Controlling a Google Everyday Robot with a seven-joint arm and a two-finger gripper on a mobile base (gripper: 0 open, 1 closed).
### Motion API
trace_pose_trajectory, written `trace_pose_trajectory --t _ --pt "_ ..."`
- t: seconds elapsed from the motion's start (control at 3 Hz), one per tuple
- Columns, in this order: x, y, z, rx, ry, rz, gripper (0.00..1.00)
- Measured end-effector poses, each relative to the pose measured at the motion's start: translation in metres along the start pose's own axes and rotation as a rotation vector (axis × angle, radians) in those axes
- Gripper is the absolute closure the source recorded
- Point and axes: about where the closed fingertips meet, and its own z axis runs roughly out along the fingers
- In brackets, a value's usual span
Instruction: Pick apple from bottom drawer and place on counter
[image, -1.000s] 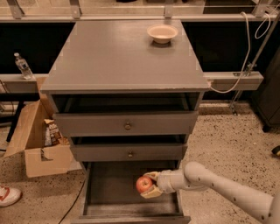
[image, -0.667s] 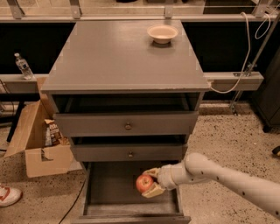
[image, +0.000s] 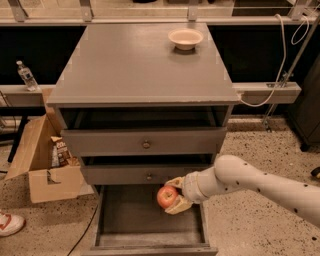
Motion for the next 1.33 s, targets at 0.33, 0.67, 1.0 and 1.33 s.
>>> trace_pose_trajectory --t 0.33,0.67,1.0,1.33 --pt "0.0 0.0 0.0 0.0 0.0 0.0 1.0" --pt "-0.009 -0.003 -0.034 0.009 -0.022 0.0 1.0" --pt "-0.037 -0.013 -0.124 0.044 -0.06 0.002 1.0" --pt "-0.063 -0.024 -0.201 0.071 -0.073 0.018 1.0"
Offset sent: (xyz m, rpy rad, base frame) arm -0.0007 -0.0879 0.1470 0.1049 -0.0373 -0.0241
